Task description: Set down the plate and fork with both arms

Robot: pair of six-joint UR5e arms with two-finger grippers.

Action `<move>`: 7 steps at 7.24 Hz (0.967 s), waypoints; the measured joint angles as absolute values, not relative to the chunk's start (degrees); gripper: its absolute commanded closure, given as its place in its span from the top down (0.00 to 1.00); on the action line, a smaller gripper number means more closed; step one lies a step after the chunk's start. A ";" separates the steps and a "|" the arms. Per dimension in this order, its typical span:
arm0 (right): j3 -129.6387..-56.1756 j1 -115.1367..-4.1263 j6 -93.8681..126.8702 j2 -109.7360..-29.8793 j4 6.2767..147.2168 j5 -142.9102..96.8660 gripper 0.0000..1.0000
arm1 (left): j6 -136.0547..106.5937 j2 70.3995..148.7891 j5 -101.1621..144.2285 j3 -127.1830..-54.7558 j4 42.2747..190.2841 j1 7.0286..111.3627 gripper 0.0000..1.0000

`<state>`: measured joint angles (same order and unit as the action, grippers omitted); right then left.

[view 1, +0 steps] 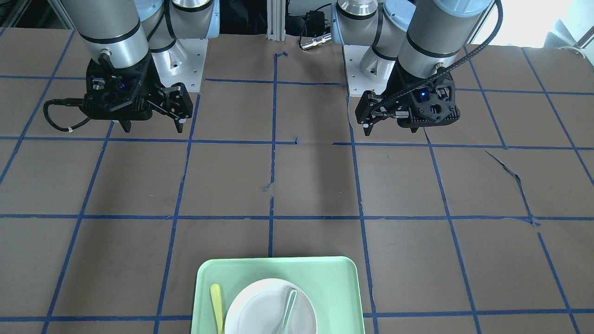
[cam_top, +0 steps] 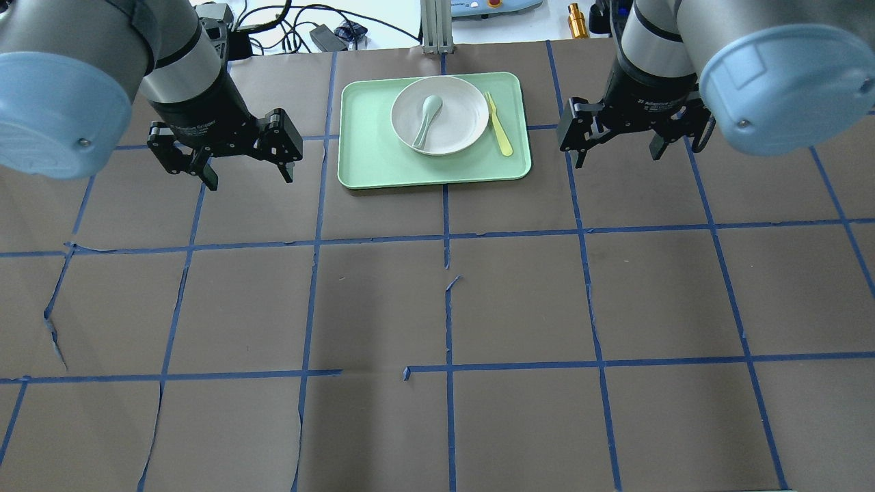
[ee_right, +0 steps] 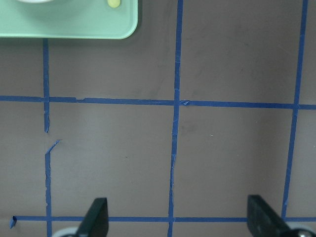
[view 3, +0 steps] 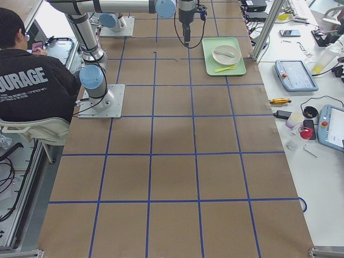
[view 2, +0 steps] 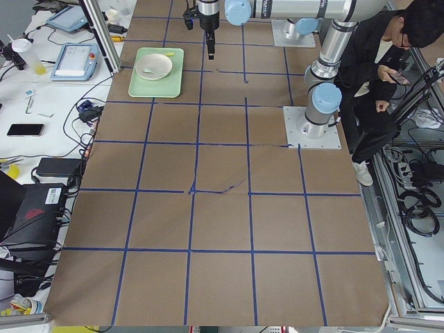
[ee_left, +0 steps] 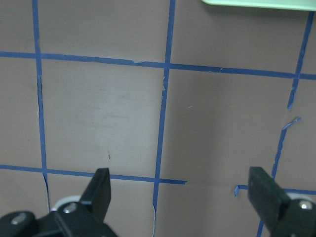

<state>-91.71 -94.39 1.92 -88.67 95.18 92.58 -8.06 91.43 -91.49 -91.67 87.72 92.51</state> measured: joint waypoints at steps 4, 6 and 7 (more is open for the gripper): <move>-91.67 -94.39 1.85 -88.47 95.17 92.85 1.00 | -7.98 90.95 -91.49 -91.74 87.79 92.55 1.00; -91.67 -94.48 1.90 -88.48 95.17 92.92 1.00 | -7.98 90.90 -91.49 -91.74 87.86 92.55 1.00; -91.67 -94.50 1.92 -88.50 95.18 92.96 1.00 | -7.94 90.84 -91.49 -91.71 87.88 92.55 1.00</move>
<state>-91.67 -94.50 1.92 -88.50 95.18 92.96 -7.94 90.84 -91.49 -91.71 87.88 92.55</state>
